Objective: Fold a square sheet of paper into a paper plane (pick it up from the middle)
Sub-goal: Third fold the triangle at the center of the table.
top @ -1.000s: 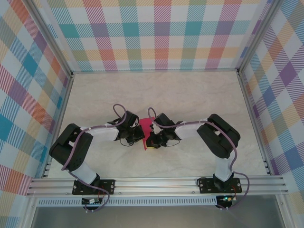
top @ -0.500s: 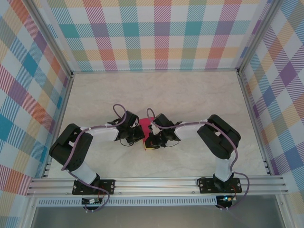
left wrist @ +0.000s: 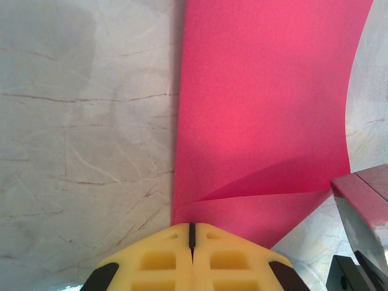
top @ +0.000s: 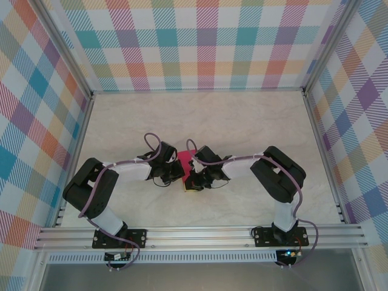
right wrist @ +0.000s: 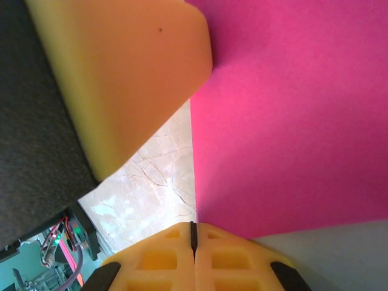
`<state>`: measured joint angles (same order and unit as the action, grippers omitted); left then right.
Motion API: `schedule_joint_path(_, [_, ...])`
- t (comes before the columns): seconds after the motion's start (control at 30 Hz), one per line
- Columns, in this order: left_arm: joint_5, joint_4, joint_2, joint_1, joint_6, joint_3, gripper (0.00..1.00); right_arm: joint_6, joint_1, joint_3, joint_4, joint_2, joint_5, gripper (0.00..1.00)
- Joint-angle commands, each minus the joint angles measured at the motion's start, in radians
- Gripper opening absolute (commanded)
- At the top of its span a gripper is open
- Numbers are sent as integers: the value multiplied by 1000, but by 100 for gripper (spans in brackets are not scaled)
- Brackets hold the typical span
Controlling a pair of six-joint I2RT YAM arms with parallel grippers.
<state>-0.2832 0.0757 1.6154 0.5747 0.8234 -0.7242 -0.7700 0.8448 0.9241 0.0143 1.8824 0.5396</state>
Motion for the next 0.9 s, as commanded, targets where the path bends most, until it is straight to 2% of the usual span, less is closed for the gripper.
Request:
schedule_joint_path(0.0, [97, 73, 34, 7, 13, 35, 0, 15, 11, 12, -17, 21, 15, 4])
schedule_joint_path(0.17, [98, 78, 31, 7, 11, 35, 0, 26, 14, 25, -65, 36, -5, 4])
schedule_joint_path(0.43, [99, 84, 21, 7, 7, 36, 0, 52, -8, 52, -137, -89, -130, 5])
schedule_joint_path(0.87, [95, 90, 9, 7, -8, 30, 0, 20, -41, 90, -152, 16, -205, 4])
